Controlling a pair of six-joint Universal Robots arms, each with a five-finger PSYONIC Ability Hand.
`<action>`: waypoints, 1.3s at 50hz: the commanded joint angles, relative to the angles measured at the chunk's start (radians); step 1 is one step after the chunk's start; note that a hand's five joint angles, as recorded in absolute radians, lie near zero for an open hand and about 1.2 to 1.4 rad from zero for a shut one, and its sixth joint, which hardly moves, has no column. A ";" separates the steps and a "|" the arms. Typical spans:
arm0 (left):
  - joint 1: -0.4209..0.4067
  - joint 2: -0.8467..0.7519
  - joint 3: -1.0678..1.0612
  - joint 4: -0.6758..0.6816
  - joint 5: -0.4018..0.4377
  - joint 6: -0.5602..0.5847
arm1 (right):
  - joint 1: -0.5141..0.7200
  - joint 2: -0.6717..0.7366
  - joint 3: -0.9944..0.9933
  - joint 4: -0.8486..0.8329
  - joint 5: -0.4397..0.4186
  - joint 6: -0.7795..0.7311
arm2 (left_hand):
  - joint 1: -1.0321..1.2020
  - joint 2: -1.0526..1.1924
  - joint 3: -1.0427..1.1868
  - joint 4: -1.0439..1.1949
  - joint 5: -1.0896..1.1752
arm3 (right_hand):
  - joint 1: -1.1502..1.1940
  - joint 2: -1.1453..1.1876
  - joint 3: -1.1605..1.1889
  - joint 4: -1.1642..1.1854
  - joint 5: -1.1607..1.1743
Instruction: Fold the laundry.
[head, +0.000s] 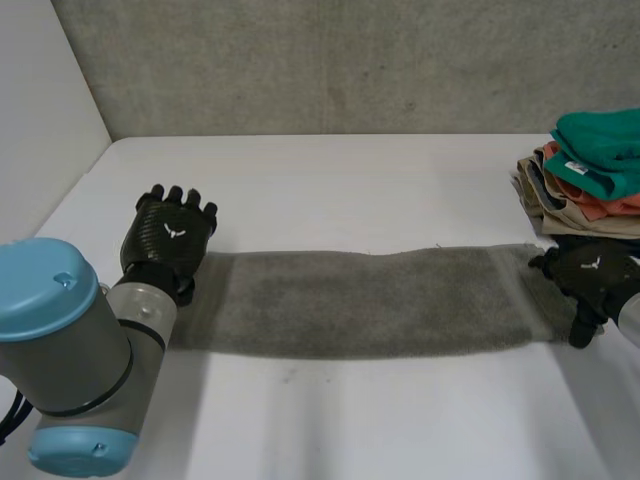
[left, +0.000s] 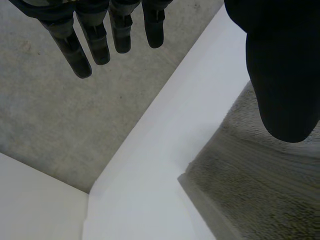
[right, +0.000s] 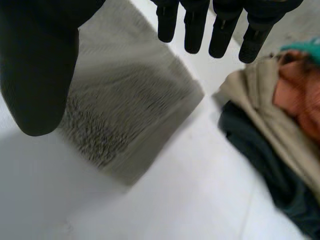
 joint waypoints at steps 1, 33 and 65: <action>-0.002 -0.012 -0.001 0.000 -0.001 -0.023 | -0.020 0.109 -0.040 -0.062 0.054 -0.016 | -0.015 -0.030 -0.036 -0.028 -0.045 | 1.123 1.116 1.114 1.116 1.108; -0.012 0.108 -0.039 -0.010 -0.007 -0.029 | 0.729 -0.004 -0.055 -0.451 0.114 -0.019 | -0.006 -0.021 -0.027 -0.019 -0.036 | 1.123 1.117 1.115 1.116 1.108; -0.300 -0.156 0.174 0.000 0.088 -0.220 | 0.415 -0.053 0.145 -0.156 0.020 0.197 | 0.023 0.008 0.002 0.010 -0.006 | -0.097 -0.104 -0.106 -0.104 -0.113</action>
